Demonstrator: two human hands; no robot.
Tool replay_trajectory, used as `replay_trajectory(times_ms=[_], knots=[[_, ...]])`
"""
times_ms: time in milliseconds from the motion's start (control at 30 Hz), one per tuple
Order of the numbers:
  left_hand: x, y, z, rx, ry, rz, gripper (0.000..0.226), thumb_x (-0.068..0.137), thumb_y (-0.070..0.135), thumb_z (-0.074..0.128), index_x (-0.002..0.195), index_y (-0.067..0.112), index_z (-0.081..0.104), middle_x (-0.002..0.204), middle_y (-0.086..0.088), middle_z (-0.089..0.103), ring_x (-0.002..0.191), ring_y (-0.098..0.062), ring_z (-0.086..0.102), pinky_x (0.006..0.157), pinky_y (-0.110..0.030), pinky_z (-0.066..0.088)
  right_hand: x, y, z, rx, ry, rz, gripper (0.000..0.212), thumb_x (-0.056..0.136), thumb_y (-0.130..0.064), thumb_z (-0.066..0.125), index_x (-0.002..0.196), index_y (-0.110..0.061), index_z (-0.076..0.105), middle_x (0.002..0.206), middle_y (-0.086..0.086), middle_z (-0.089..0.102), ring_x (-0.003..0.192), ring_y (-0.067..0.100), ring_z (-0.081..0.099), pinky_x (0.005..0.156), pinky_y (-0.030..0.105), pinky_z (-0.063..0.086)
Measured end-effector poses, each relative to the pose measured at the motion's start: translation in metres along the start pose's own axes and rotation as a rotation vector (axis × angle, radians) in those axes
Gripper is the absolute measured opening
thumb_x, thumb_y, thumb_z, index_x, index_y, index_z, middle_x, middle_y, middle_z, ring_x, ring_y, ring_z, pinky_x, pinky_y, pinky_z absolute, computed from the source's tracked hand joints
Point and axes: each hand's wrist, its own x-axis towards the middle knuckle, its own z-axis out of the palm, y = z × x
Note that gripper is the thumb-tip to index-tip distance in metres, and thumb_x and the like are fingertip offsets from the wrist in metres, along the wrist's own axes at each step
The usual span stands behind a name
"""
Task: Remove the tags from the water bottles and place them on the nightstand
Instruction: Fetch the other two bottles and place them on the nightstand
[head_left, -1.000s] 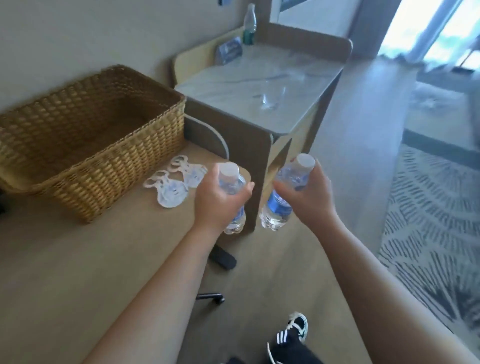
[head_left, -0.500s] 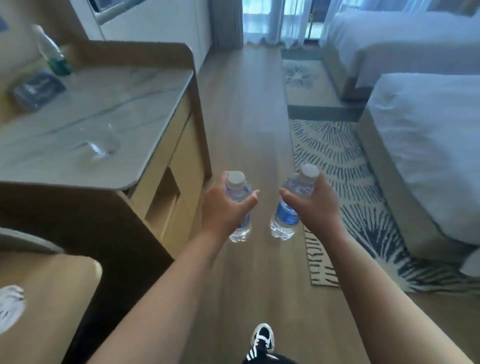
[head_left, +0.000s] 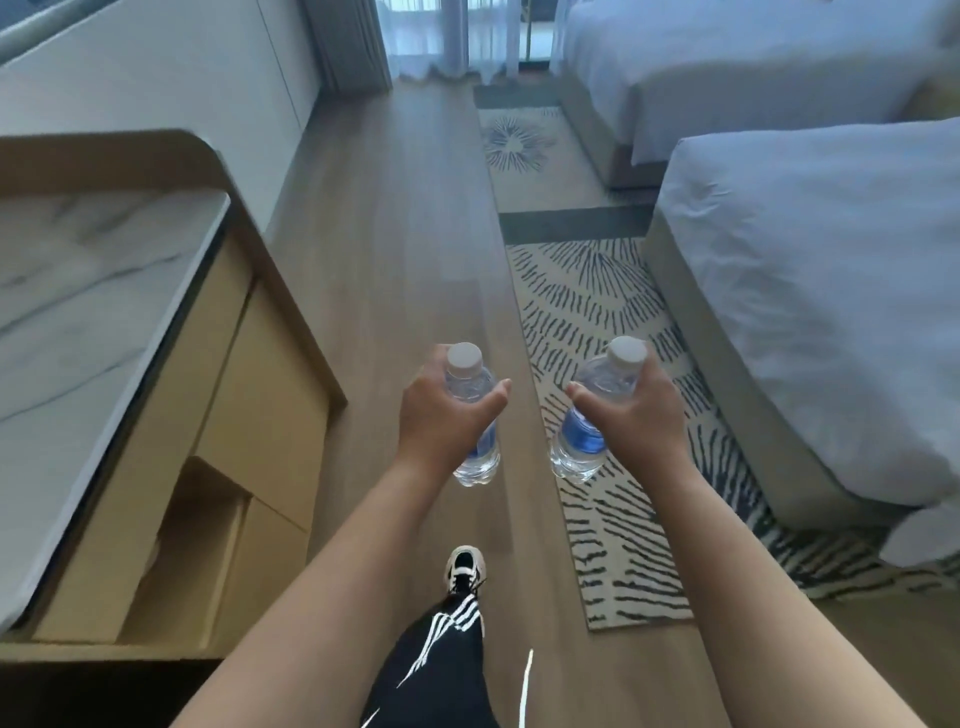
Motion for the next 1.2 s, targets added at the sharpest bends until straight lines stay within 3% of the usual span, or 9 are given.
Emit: replay_trajectory(times_ms=[100, 167, 300, 467, 567, 700, 1067, 1200], knots=[[0.068, -0.009, 0.029, -0.019, -0.015, 0.018, 0.038, 0.071, 0.035, 0.082, 0.097, 0.022, 0.057, 0.086, 0.007, 0.064, 0.08, -0.013, 0.063, 0.073, -0.029, 0.052, 0.064, 0.014, 0.016, 0.008, 0.003, 0.016, 0.045, 0.067, -0.04, 0.079, 0.099, -0.023, 0.053, 0.089, -0.006, 0.063, 0.081, 0.01, 0.06, 0.073, 0.028, 0.048], [0.119, -0.016, 0.05, -0.021, -0.038, 0.033, 0.038, 0.071, 0.038, 0.081, 0.097, 0.024, 0.057, 0.086, 0.008, 0.064, 0.08, -0.013, 0.063, 0.073, -0.031, 0.054, 0.114, 0.023, 0.029, -0.003, -0.017, 0.027, 0.047, 0.066, -0.042, 0.078, 0.101, -0.022, 0.053, 0.09, -0.008, 0.062, 0.082, 0.008, 0.06, 0.072, 0.027, 0.048], [0.227, -0.02, 0.085, -0.022, -0.075, 0.054, 0.036, 0.069, 0.043, 0.08, 0.091, 0.032, 0.054, 0.082, 0.013, 0.064, 0.077, -0.005, 0.062, 0.068, -0.022, 0.05, 0.219, 0.029, 0.055, 0.0, -0.028, 0.053, 0.047, 0.065, -0.043, 0.079, 0.099, -0.023, 0.053, 0.086, -0.014, 0.06, 0.08, -0.002, 0.057, 0.066, 0.018, 0.043], [0.344, -0.012, 0.126, -0.02, -0.095, 0.056, 0.035, 0.069, 0.041, 0.08, 0.086, 0.037, 0.05, 0.081, 0.014, 0.062, 0.075, 0.0, 0.06, 0.063, -0.014, 0.043, 0.337, 0.033, 0.067, 0.001, -0.012, 0.081, 0.048, 0.066, -0.041, 0.079, 0.101, -0.02, 0.054, 0.09, -0.006, 0.063, 0.083, 0.011, 0.062, 0.076, 0.028, 0.049], [0.403, -0.009, 0.153, -0.019, -0.124, 0.059, 0.035, 0.07, 0.042, 0.08, 0.089, 0.036, 0.051, 0.083, 0.014, 0.062, 0.077, -0.002, 0.06, 0.064, -0.016, 0.044, 0.398, 0.04, 0.068, 0.005, 0.021, 0.078, 0.046, 0.066, -0.04, 0.079, 0.098, -0.022, 0.052, 0.086, -0.012, 0.06, 0.08, 0.003, 0.059, 0.07, 0.02, 0.045], [0.48, -0.006, 0.199, -0.007, -0.143, 0.057, 0.035, 0.068, 0.044, 0.08, 0.083, 0.041, 0.047, 0.08, 0.016, 0.061, 0.074, 0.004, 0.058, 0.059, -0.006, 0.038, 0.483, 0.06, 0.071, -0.003, 0.063, 0.074, 0.042, 0.068, -0.036, 0.081, 0.095, -0.023, 0.052, 0.082, -0.017, 0.058, 0.075, -0.003, 0.056, 0.064, 0.012, 0.037], [0.73, 0.026, 0.37, 0.023, -0.193, 0.068, 0.036, 0.071, 0.039, 0.08, 0.091, 0.023, 0.055, 0.083, 0.006, 0.065, 0.076, -0.013, 0.063, 0.066, -0.029, 0.051, 0.781, 0.142, 0.067, -0.005, 0.044, 0.061, 0.048, 0.067, -0.042, 0.079, 0.101, -0.028, 0.048, 0.089, -0.008, 0.06, 0.08, 0.007, 0.058, 0.068, 0.021, 0.041], [0.818, 0.049, 0.42, 0.017, -0.186, 0.071, 0.034, 0.071, 0.04, 0.079, 0.089, 0.026, 0.054, 0.08, 0.008, 0.064, 0.074, -0.01, 0.062, 0.065, -0.028, 0.05, 0.88, 0.159, 0.058, -0.021, 0.057, 0.058, 0.051, 0.068, -0.042, 0.079, 0.106, -0.027, 0.049, 0.093, -0.005, 0.06, 0.084, 0.013, 0.059, 0.07, 0.022, 0.041]])
